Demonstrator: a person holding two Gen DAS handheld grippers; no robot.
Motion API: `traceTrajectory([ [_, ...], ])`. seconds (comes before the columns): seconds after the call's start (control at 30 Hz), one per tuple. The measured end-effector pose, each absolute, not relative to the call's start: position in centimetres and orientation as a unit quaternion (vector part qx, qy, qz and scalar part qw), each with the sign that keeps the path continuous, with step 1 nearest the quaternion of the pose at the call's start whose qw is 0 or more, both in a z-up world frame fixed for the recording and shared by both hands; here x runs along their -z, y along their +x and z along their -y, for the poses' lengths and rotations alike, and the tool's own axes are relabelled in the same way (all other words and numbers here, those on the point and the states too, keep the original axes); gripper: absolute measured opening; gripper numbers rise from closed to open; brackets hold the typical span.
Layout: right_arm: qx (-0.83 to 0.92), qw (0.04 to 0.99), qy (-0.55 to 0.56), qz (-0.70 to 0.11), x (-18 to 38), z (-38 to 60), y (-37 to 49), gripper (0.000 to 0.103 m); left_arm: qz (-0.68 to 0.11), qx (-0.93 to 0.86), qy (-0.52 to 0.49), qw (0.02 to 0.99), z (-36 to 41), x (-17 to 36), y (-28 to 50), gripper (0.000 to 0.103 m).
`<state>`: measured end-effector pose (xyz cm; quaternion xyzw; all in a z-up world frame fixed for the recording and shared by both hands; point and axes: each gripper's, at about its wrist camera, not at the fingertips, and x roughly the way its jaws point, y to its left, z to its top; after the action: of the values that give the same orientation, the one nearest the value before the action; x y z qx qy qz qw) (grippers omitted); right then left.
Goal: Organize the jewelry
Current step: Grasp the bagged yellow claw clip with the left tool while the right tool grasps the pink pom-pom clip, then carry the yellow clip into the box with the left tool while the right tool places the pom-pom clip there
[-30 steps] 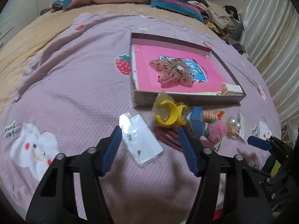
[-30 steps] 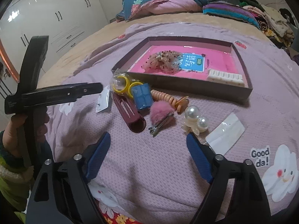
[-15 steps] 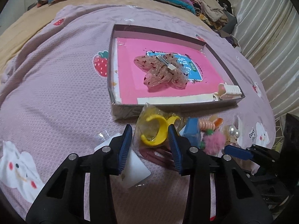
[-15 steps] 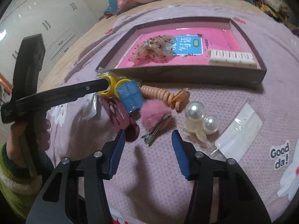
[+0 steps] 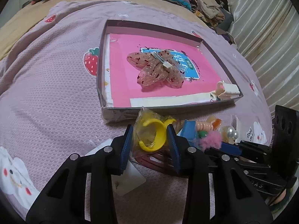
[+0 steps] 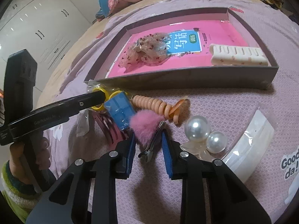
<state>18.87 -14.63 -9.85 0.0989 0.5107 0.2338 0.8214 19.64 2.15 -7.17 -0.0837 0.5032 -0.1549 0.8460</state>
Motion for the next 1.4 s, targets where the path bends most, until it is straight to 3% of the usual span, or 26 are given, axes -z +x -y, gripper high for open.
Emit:
traceTrajectory([
  [0.13,-0.235,0.83,0.088,-0.497,9.0,15.3,18.1,0.026,-0.503,0.157,-0.083,0.846,-1.9,7.1,19.6,0.025],
  [0.2,-0.235,0.836,0.079,-0.489,8.6,15.6,17.7,0.026,-0.499,0.156,-0.083,0.848,-1.8,6.9,19.4,0.016],
  [0.53,-0.232,0.863,0.054,-0.446,5.8,17.6,15.9,0.026,-0.479,0.16,-0.072,0.86,-1.1,4.9,17.7,0.01],
  [0.67,-0.23,0.872,0.046,-0.428,4.7,18.3,15.5,0.026,-0.468,0.162,-0.075,0.866,-1.0,3.6,16.8,0.002],
  [1.4,-0.206,0.902,0.067,-0.373,0.9,23.5,14.5,0.026,-0.409,0.156,-0.053,0.898,0.6,-3.8,16.5,0.002],
])
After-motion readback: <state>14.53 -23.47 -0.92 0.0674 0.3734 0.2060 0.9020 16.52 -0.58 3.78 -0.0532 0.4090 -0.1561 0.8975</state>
